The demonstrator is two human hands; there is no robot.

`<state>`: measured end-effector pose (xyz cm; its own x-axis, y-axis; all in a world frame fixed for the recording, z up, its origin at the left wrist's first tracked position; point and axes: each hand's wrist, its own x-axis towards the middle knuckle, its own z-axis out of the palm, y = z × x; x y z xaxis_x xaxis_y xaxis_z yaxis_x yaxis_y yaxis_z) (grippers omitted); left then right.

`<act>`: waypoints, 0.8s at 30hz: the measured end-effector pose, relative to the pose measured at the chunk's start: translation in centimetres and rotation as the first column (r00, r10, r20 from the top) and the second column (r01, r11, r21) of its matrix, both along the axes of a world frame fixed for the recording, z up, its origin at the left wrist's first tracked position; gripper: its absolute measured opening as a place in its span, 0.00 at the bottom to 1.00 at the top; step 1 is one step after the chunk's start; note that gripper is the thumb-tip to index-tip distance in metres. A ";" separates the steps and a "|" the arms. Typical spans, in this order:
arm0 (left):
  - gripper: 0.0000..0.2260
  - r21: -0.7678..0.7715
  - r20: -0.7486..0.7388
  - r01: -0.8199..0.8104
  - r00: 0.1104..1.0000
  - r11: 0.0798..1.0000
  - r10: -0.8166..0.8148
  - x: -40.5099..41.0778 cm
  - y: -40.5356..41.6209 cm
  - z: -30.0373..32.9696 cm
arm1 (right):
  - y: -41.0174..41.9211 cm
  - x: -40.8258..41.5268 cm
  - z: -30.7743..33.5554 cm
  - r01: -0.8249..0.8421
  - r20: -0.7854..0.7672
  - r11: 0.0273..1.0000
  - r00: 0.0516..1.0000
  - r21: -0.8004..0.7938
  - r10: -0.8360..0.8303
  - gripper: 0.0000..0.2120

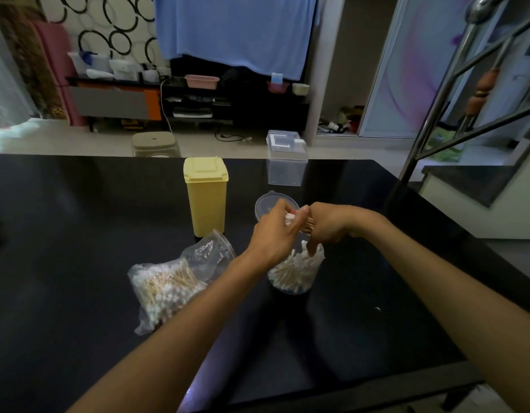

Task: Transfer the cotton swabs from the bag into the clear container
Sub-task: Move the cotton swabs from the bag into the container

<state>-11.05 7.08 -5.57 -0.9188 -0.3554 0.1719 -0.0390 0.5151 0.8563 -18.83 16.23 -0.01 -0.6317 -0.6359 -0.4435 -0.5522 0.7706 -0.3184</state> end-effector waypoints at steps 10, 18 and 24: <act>0.08 0.025 -0.106 -0.128 0.986 0.991 0.130 0.4 -0.9 0.5 | 2.9 0.1 0.4 0.249 0.525 0.841 0.850 -0.481 0.049 0.20; 0.08 0.077 -0.123 -0.089 0.987 0.993 0.098 -0.3 0.4 0.6 | 1.0 1.4 -3.5 0.253 0.126 0.490 0.953 -0.834 -0.277 0.18; 0.12 0.126 -0.076 -0.085 0.993 0.988 0.095 -0.7 0.5 0.7 | 0.9 1.0 -3.6 0.093 -0.054 0.526 0.964 -0.845 -0.258 0.12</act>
